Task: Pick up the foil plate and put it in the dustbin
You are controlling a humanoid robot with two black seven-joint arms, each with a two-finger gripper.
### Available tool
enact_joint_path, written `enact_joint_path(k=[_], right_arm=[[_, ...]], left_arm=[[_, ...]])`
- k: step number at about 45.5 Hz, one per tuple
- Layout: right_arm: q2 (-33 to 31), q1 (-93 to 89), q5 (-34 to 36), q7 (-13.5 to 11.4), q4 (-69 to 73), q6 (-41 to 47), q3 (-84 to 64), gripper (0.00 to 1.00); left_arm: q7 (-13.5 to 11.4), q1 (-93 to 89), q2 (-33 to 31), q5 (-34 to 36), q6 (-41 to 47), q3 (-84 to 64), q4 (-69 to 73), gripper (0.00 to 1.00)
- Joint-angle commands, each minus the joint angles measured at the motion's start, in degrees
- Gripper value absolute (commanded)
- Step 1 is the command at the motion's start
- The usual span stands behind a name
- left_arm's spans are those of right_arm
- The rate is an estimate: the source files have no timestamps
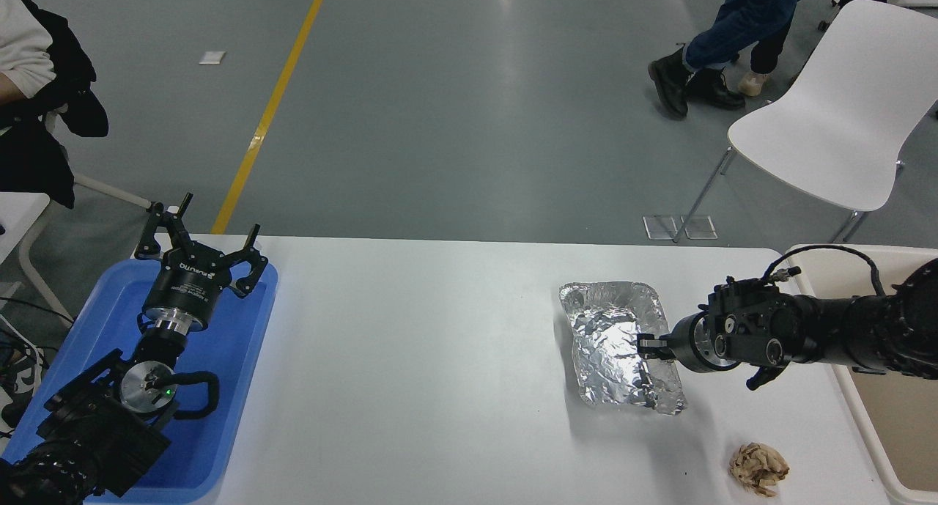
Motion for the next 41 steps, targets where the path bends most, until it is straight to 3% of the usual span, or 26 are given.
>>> enact_joint_path(k=[1, 14, 31, 41], right_arm=[[0.11, -0.22, -0.72, 0.07, 0.15, 0.00, 0.38, 0.00], [-1.74, 2.41, -0.10, -0.02, 2.34, 0.79, 0.38, 0.00], [-12.19, 18.49, -0.45, 0.33, 21.93, 3.24, -6.22, 0.00], [-15.62, 29.48, -0.63, 0.33, 27.39, 16.41, -7.45, 0.00]], left_arm=[[0.00, 0.03, -0.02, 0.00, 0.00, 0.00, -0.03, 1.00], [0.00, 0.03, -0.02, 0.00, 0.00, 0.00, -0.03, 1.00], [0.00, -0.06, -0.02, 0.00, 0.00, 0.00, -0.03, 1.00], [0.00, 0.03, -0.02, 0.00, 0.00, 0.00, 0.06, 1.00]])
